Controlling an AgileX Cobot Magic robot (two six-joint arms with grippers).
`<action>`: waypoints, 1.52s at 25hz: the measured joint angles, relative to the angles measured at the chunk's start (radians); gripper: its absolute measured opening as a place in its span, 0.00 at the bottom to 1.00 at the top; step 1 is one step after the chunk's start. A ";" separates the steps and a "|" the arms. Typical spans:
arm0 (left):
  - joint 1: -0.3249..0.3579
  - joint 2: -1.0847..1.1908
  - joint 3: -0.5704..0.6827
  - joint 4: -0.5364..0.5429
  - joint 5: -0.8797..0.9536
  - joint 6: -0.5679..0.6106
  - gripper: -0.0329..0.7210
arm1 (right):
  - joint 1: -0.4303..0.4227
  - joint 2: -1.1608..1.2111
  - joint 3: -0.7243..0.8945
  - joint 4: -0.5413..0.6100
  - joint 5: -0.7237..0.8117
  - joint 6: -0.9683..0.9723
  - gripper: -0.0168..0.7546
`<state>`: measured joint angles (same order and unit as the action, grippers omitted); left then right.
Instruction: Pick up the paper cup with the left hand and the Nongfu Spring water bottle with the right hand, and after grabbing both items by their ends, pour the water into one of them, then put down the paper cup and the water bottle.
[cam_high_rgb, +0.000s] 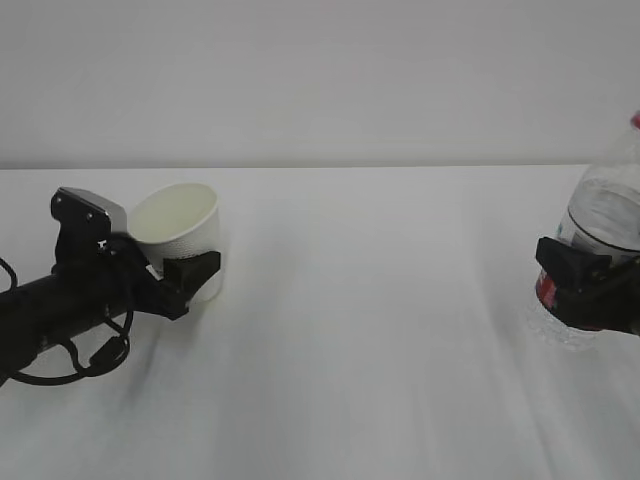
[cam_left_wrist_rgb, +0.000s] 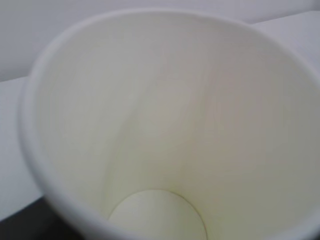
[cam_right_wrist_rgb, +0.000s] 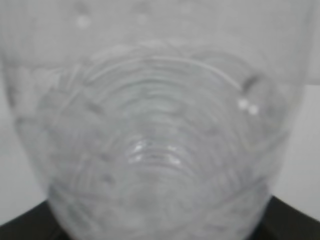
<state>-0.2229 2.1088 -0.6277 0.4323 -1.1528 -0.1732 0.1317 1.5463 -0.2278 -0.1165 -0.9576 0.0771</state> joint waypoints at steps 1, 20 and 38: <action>0.000 -0.006 0.000 0.015 0.000 0.000 0.77 | 0.000 0.000 0.000 0.000 0.000 -0.004 0.61; -0.100 -0.012 0.000 0.240 0.000 -0.089 0.77 | 0.000 0.000 0.000 0.045 0.000 -0.028 0.61; -0.337 -0.012 -0.002 0.251 0.000 -0.142 0.77 | 0.000 -0.010 0.000 0.047 0.054 -0.028 0.61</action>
<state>-0.5602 2.0965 -0.6300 0.6835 -1.1528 -0.3148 0.1317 1.5367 -0.2278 -0.0697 -0.9041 0.0488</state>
